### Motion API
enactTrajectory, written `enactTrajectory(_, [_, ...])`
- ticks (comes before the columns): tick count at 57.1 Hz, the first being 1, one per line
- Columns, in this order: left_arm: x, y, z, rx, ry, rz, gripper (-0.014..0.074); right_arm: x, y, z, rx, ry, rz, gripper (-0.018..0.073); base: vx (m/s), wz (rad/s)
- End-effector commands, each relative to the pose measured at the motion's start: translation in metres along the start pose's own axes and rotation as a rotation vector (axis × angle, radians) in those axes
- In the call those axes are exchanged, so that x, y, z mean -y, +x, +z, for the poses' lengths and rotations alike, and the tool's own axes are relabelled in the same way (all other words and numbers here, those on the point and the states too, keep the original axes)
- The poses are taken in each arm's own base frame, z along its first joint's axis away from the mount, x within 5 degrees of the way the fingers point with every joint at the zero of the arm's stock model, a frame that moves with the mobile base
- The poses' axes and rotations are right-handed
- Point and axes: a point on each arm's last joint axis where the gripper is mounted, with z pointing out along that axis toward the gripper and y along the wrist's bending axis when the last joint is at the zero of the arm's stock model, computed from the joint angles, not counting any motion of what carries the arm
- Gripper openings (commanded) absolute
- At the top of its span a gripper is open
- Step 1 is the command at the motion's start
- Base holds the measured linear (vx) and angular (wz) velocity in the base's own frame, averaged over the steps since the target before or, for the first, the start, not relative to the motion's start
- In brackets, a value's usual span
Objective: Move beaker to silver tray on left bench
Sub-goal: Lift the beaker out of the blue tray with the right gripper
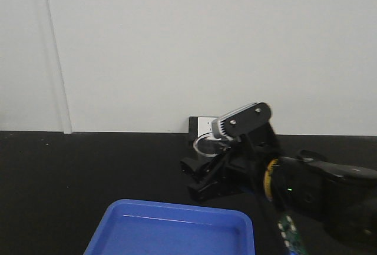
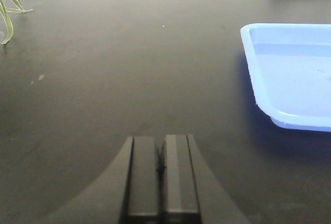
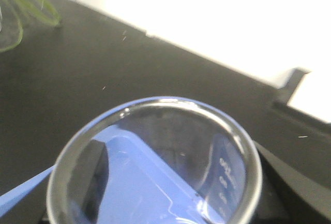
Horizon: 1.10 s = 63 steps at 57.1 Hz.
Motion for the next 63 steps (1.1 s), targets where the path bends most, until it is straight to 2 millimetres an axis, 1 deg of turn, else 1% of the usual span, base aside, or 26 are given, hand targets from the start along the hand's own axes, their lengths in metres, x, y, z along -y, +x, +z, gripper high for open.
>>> enactTrajectory(1, [0.001, 0.001, 0.002, 0.067, 0.008, -0.004, 0.0001, 0.001, -0.018, -0.048, 0.086, 0.056, -0.026, -0.0008, 0.00, 0.00])
enactTrajectory(7, [0.001, 0.001, 0.002, 0.067, 0.008, -0.004, 0.0001, 0.001, -0.005, -0.083, 0.093, 0.120, -0.024, -0.0008, 0.00, 0.00])
enactTrajectory(12, [0.001, 0.001, 0.002, 0.067, 0.008, -0.004, 0.0001, 0.002, 0.007, -0.103, 0.086, 0.172, -0.022, -0.0008, 0.00, 0.00])
enactTrajectory(18, [0.001, 0.001, 0.002, 0.067, 0.008, -0.004, 0.0001, 0.002, 0.018, -0.120, 0.081, 0.218, -0.019, -0.0008, 0.00, 0.00])
enactTrajectory(22, [0.001, 0.001, 0.002, 0.067, 0.008, -0.004, 0.0001, 0.002, 0.020, -0.127, 0.094, 0.225, -0.020, -0.0008, 0.00, 0.00])
enactTrajectory(30, [0.001, 0.001, 0.002, 0.067, 0.008, -0.004, 0.0001, 0.001, 0.019, -0.135, 0.115, 0.228, -0.021, -0.0008, 0.00, 0.00])
enactTrajectory(63, [0.001, 0.001, 0.002, 0.067, 0.008, -0.004, 0.0001, 0.001, 0.019, -0.135, 0.114, 0.228, -0.021, -0.0008, 0.00, 0.00])
